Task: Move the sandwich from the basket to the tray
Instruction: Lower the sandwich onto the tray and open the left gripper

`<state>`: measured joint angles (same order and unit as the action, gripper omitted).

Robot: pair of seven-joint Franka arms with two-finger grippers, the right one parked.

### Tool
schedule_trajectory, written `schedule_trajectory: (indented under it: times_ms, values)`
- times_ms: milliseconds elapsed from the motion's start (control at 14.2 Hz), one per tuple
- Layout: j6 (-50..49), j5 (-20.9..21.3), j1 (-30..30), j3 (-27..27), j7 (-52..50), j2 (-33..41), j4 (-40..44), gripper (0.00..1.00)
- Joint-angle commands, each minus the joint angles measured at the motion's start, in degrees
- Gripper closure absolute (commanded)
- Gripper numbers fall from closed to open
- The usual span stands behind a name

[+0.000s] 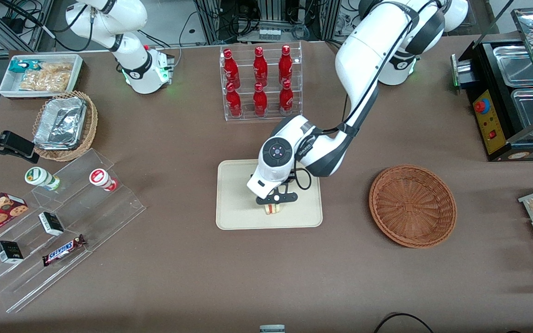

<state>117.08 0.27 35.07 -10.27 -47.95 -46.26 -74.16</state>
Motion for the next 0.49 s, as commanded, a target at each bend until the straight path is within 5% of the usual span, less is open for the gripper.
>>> schedule_trajectory:
  times_ms: [0,424]
  values:
    - [-7.6,0.7,-2.5,1.2,-0.4,5.8,-0.6,0.00]
    - [-28.4,-0.2,-7.5,6.7,-0.1,15.8,-3.3,0.00]
